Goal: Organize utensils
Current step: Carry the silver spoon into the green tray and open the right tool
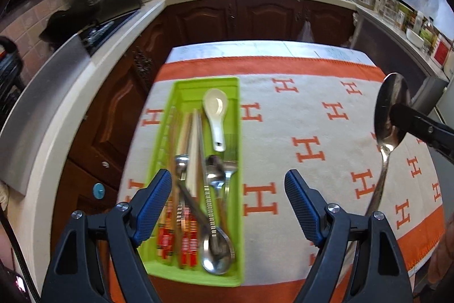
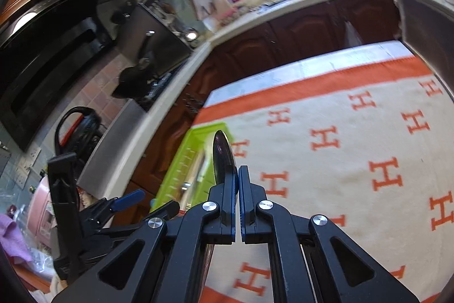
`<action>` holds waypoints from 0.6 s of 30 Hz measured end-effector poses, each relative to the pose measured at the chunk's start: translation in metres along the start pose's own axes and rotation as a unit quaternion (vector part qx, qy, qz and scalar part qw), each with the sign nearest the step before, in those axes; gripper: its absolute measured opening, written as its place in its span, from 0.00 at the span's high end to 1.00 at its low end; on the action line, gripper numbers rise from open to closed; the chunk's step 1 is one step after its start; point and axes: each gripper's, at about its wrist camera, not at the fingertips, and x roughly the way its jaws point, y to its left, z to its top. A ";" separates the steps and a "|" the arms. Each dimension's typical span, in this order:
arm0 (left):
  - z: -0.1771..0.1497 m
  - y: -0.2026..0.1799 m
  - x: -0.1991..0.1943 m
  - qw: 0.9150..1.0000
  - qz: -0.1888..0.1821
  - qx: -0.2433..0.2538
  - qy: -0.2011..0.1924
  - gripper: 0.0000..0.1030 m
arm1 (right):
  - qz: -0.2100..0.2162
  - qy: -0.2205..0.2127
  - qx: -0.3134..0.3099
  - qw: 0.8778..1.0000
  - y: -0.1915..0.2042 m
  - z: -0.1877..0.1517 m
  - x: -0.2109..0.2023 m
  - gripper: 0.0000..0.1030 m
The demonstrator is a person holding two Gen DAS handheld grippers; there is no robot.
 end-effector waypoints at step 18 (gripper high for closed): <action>-0.002 0.126 0.021 0.994 0.049 -0.098 -0.005 0.19 | -0.005 0.074 -0.042 0.996 0.109 0.032 0.120 0.98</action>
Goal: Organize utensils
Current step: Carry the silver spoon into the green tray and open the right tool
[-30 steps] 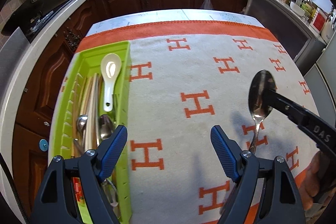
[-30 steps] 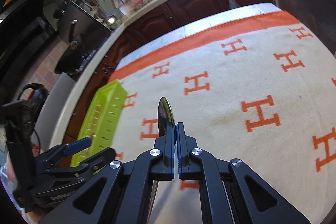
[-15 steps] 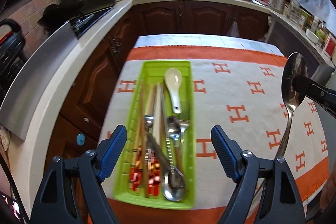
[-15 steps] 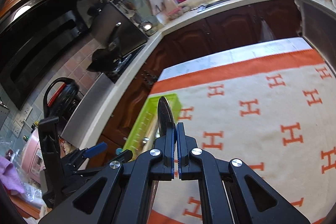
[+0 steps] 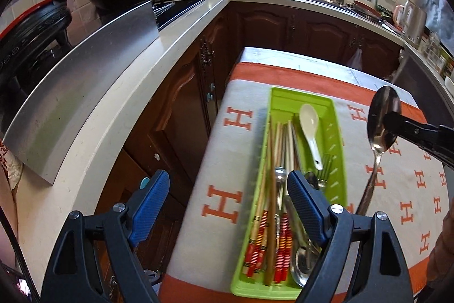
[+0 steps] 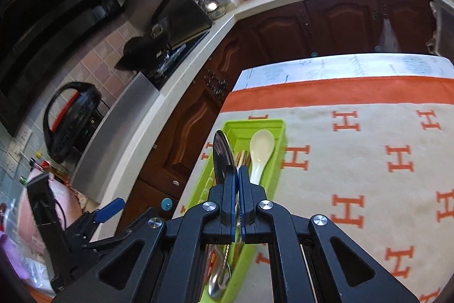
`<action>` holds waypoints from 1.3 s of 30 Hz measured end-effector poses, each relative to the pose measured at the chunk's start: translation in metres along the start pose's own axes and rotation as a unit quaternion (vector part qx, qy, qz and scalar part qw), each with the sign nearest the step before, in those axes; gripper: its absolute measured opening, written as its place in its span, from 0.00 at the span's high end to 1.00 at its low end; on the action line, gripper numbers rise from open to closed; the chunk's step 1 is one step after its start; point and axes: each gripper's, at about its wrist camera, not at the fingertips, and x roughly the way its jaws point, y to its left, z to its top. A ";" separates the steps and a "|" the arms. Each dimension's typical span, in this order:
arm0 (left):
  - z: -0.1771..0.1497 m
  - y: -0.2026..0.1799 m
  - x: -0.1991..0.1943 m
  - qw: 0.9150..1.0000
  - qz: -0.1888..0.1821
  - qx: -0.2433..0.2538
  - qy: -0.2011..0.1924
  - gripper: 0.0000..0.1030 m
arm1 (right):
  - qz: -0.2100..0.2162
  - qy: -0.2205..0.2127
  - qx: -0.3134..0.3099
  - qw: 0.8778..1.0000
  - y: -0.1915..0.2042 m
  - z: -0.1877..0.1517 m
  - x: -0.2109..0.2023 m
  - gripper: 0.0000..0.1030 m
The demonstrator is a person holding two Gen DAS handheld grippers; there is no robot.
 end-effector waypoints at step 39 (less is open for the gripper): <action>-0.022 -0.015 0.012 0.997 -0.052 -0.005 0.063 0.11 | -0.104 0.060 -0.067 0.990 -0.006 -0.061 0.018 0.75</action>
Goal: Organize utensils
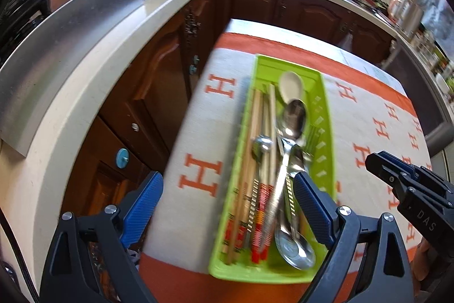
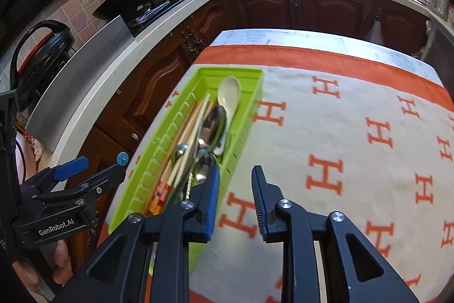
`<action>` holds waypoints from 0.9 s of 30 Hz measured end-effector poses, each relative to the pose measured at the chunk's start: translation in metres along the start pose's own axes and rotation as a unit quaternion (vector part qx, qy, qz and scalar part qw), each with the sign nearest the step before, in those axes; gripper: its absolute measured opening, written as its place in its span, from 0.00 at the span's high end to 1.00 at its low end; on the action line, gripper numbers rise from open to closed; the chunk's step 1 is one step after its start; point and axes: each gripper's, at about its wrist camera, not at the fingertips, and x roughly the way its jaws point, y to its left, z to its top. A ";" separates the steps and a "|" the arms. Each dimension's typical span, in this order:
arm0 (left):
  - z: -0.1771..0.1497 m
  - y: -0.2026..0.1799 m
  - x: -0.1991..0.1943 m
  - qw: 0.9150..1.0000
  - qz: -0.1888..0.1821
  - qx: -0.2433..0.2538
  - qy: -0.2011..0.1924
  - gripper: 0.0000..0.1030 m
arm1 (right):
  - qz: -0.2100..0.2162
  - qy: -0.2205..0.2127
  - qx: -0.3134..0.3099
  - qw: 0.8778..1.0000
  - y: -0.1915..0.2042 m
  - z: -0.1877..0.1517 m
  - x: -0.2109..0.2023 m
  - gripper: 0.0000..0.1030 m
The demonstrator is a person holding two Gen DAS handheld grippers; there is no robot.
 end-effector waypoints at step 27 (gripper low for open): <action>-0.043 -0.165 -0.077 0.992 -0.053 0.114 -0.033 0.01 | -0.095 -0.063 0.030 0.993 -0.107 -0.097 -0.180 0.49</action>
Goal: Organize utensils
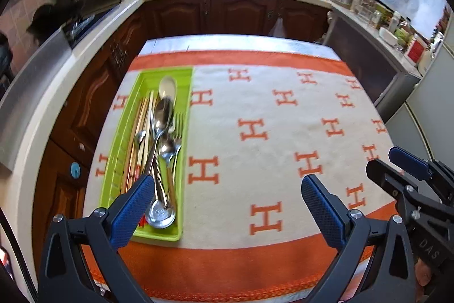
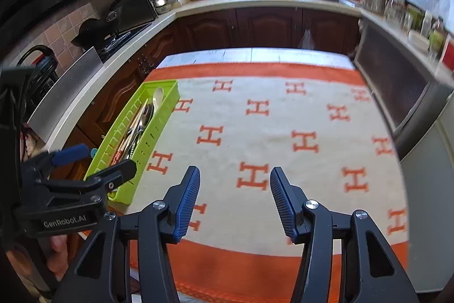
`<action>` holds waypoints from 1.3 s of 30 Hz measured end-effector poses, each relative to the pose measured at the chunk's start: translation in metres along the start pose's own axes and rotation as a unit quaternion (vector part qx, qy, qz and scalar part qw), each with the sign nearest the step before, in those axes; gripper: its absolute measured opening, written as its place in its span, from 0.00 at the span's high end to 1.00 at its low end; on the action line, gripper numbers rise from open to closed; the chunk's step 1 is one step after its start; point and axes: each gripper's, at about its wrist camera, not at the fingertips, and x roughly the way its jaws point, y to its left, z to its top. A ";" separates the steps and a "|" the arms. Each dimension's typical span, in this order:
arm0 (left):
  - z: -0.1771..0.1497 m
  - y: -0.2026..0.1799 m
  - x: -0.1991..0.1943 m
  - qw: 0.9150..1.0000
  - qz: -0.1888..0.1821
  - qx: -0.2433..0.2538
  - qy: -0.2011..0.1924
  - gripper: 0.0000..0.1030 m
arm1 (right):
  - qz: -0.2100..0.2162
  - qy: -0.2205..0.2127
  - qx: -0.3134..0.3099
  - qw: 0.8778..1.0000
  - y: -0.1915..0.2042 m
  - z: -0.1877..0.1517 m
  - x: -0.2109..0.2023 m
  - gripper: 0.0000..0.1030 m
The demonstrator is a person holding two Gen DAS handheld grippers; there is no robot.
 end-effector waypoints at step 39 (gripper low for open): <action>0.012 -0.024 -0.042 0.998 0.033 -0.003 -0.045 0.01 | -0.003 -0.031 0.059 0.998 -0.013 0.013 -0.065 0.38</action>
